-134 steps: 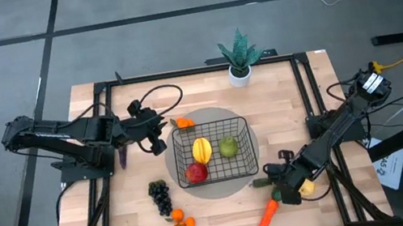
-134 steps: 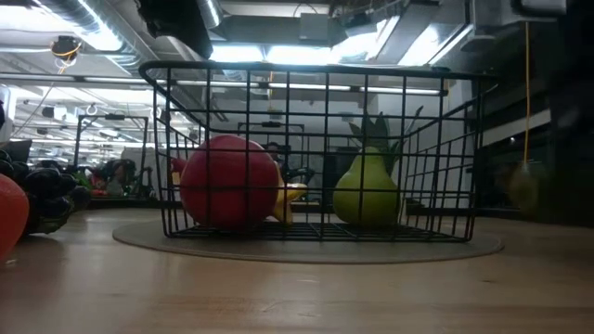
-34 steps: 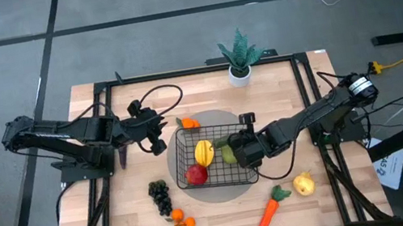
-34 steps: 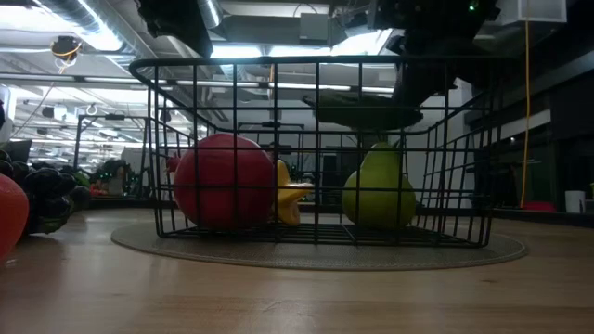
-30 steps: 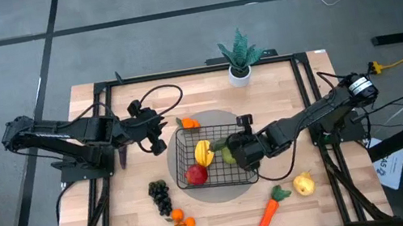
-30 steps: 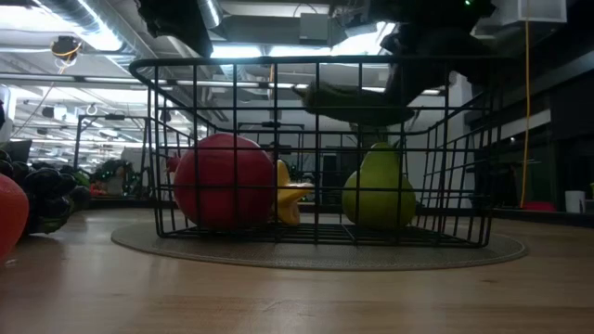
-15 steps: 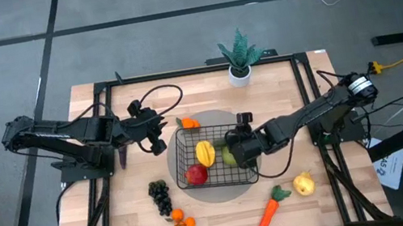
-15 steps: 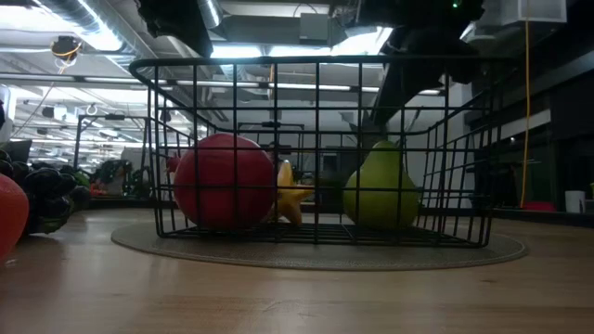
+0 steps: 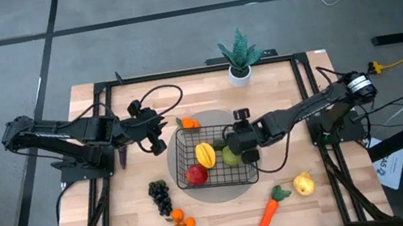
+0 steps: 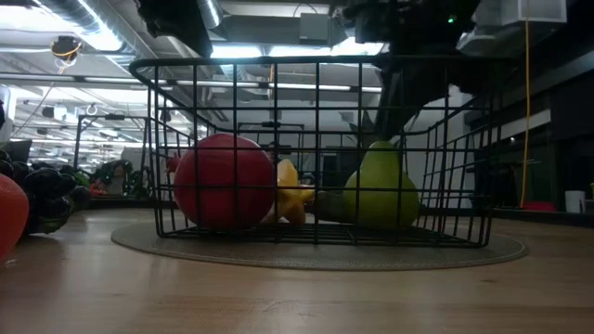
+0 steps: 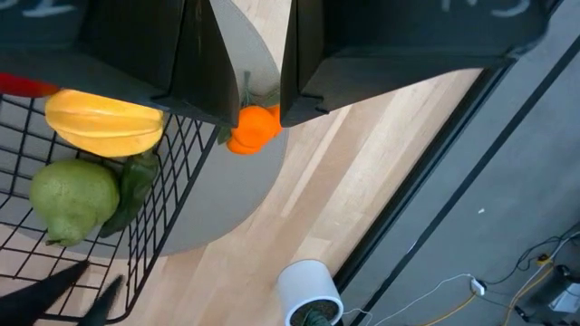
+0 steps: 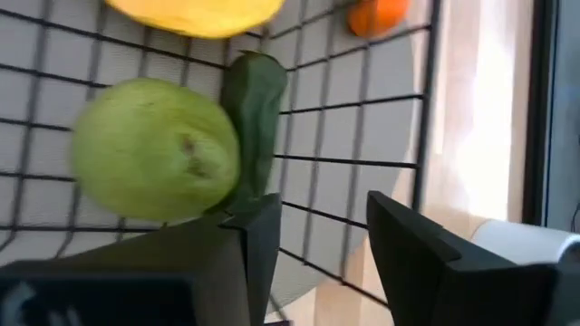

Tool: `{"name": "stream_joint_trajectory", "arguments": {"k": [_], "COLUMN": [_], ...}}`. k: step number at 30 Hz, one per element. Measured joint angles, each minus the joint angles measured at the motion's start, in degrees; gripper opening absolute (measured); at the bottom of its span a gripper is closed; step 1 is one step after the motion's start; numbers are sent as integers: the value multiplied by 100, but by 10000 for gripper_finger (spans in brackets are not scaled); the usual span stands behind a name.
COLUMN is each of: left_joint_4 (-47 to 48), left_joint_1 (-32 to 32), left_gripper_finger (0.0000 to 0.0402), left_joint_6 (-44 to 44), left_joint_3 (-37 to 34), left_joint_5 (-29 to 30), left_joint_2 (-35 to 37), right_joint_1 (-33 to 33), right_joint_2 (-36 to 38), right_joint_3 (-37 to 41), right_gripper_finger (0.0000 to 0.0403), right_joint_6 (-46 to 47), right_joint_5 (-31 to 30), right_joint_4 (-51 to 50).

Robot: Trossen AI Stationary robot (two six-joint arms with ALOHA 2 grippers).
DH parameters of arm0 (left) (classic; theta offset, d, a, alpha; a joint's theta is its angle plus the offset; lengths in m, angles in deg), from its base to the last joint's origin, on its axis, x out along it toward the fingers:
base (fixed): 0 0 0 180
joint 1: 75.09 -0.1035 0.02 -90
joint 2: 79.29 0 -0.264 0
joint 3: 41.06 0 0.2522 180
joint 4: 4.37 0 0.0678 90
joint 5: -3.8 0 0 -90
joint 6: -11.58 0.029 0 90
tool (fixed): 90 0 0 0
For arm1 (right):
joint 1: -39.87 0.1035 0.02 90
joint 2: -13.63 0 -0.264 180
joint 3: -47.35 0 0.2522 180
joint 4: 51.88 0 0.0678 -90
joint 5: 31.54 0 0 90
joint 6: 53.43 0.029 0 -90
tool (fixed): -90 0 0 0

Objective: Build produce basket
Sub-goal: Adjust the black wire basket, then put the top tangerines into the black wire basket

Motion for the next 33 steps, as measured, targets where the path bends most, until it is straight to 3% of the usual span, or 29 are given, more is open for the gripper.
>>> {"name": "stream_joint_trajectory", "arguments": {"k": [14, 25, 33], "left_joint_4": [0, -4, -9], "left_joint_1": [-2, -1, -2], "left_gripper_finger": [73, 73, 73], "left_joint_6": [0, 2, -28], "left_joint_3": [0, 0, 0], "left_joint_5": [-2, -1, -134], "left_joint_2": [0, 0, 0], "right_joint_1": [-466, -111, 180], "right_joint_2": [0, -1, 66], "right_joint_3": [-7, -248, -1099], "right_gripper_finger": [155, 155, 155], "right_joint_6": [-299, -284, -284], "right_joint_5": [19, 104, -569], "right_joint_4": [-62, -222, -2172]}}
